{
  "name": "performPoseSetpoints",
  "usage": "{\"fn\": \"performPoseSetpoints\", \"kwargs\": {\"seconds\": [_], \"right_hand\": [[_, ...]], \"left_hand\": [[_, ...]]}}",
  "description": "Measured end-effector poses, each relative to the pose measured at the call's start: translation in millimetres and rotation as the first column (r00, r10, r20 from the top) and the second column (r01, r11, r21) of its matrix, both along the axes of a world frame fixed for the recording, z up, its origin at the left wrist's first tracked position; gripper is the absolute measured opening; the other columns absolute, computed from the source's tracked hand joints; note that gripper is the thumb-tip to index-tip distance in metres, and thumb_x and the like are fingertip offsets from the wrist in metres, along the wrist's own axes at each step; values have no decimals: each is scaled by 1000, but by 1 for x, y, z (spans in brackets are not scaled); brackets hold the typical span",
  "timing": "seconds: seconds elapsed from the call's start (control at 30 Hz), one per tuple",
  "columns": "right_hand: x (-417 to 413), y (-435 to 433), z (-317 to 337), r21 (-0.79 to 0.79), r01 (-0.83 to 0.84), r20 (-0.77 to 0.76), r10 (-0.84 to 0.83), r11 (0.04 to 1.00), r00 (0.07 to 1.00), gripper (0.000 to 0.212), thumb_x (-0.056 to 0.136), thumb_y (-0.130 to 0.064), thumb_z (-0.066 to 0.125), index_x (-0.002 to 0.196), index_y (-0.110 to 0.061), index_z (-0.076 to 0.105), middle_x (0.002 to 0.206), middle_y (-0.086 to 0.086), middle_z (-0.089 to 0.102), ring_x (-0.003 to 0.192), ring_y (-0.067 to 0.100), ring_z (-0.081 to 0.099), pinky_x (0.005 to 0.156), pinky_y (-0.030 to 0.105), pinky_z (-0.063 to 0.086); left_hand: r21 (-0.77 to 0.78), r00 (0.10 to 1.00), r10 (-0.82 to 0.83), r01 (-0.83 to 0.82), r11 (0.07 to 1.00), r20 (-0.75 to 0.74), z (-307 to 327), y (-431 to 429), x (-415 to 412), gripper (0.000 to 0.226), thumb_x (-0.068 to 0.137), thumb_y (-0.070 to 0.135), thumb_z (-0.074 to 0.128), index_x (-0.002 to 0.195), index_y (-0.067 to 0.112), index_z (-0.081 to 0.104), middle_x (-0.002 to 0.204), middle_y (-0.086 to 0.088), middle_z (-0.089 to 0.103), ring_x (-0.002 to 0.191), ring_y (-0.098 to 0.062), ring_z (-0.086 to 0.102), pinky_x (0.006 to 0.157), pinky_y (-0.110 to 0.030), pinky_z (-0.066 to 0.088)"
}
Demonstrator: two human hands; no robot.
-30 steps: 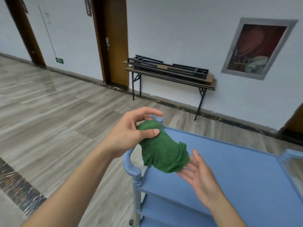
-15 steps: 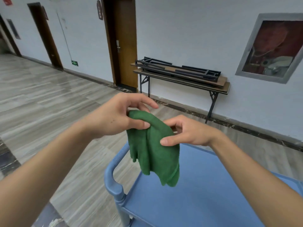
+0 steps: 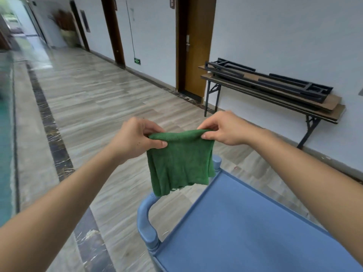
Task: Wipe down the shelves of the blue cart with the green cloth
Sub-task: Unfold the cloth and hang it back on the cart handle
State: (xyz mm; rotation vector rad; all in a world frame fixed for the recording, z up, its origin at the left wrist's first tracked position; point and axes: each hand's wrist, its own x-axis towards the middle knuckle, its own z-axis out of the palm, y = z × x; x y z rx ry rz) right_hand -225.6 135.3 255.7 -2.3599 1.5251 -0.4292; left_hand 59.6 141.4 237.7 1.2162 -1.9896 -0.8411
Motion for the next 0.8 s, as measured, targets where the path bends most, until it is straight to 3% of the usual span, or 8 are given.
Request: {"fn": "performPoseSetpoints", "kwargs": {"seconds": [0.2,0.37,0.5,0.63,0.73,0.8], "right_hand": [[27,-79,-46,-20,50,-88,-52,999,995,25,86,-21,64,101,-39,72,90,-15,75,87,5,64,89,33,55],[31,-121,-110,-73,78,-82,-84,994,993,29,87,-17,61,108,-36,69,97,-9,75,92,14,65,85,36,55],[8,-111,-177,-50,3,-132,-10,999,991,29,85,-12,61,108,-28,72,103,-6,74,99,19,67,87,34,53],[-18,-75,-236,-93,-9,-31,6,996,999,27,82,-8,69,104,-22,75,105,-2,75,104,17,67,91,32,53],[-29,-55,-265,-105,17,-16,-19,994,1000,30,84,-8,68,111,-21,73,116,-4,70,111,17,64,100,31,48],[-30,-45,-274,-64,47,-19,-48,997,999,34,89,-10,62,120,-24,67,129,-7,63,122,16,57,105,28,42]], "left_hand": [[-109,972,161,-144,984,173,-42,-43,6,25,74,8,78,89,28,80,75,18,73,72,8,65,61,-4,42],[-117,951,193,-168,979,242,-95,-65,1,26,85,3,68,95,25,79,70,10,72,63,-3,67,62,-22,55],[-136,942,120,-81,987,313,-155,-49,-15,29,83,0,64,101,17,79,92,0,76,84,-19,69,77,-31,54],[-136,941,-3,52,989,339,-211,-16,-37,34,81,-3,60,103,15,77,101,-4,73,92,-27,67,76,-36,54],[-195,881,-1,105,975,472,-238,-4,-48,37,75,-8,56,98,13,76,96,-4,71,84,-32,64,72,-39,52],[-211,831,20,118,970,556,-245,2,-52,35,64,-9,67,86,16,76,83,1,68,73,-27,61,63,-34,51]]}}
